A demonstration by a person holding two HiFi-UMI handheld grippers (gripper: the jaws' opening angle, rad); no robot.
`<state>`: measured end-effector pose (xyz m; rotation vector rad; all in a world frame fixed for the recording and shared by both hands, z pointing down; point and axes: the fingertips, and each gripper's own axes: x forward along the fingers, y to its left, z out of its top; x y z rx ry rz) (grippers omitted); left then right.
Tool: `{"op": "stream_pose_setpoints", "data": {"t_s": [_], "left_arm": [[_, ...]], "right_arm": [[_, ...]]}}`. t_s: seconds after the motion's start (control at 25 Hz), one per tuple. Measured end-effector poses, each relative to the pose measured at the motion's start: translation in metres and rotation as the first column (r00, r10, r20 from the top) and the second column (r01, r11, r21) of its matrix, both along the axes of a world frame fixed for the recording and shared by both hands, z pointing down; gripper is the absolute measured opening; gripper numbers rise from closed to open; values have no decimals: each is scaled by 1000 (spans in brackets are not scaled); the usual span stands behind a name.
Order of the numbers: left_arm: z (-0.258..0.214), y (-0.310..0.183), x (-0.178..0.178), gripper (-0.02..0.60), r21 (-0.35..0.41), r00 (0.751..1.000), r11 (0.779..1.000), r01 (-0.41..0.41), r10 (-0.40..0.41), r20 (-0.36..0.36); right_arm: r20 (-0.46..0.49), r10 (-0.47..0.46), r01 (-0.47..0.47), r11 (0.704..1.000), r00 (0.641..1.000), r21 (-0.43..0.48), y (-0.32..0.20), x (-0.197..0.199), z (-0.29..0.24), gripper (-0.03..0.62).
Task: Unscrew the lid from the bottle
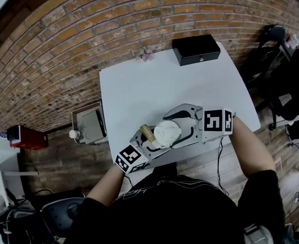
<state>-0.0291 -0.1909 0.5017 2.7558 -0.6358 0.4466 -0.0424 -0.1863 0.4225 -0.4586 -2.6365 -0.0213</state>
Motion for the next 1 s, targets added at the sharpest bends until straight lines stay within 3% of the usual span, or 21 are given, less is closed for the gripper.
{"op": "stream_pose_setpoints", "data": {"t_s": [0.08,0.16,0.28,0.36,0.56,0.72,0.84,1.0], "left_arm": [[0,-1,0,356,1,1000,1000,4,-4,0],[0,-1,-1,356,1,1000,1000,8,-8,-2],[2,-1,-1,356,0,1000,1000,10,-10,-3],[2,-2,-1,356,3,1000,1000,12,-12,-4],[3,-3,-2,356,3,1000,1000,20,-20,-5],[3,-3,-1,356,2,999,999,34,-34,-16],[3,-3,-2,356,1,999,999,41,-41,-20],[2,-2,-2,356,-1,998,999,49,-49,-24]], "right_arm": [[76,107,-106,994,991,-17,-6,-1,-15,376],[102,268,-270,963,958,0,-17,2,-22,383],[40,512,-513,859,858,8,-34,13,-13,379],[24,599,-598,801,801,-37,-32,15,-12,379],[-4,692,-692,722,722,8,-17,7,2,365],[17,760,-760,650,650,-11,-15,4,9,336],[32,775,-776,631,631,9,-15,3,10,334],[39,767,-768,640,640,4,-15,4,9,344]]}}
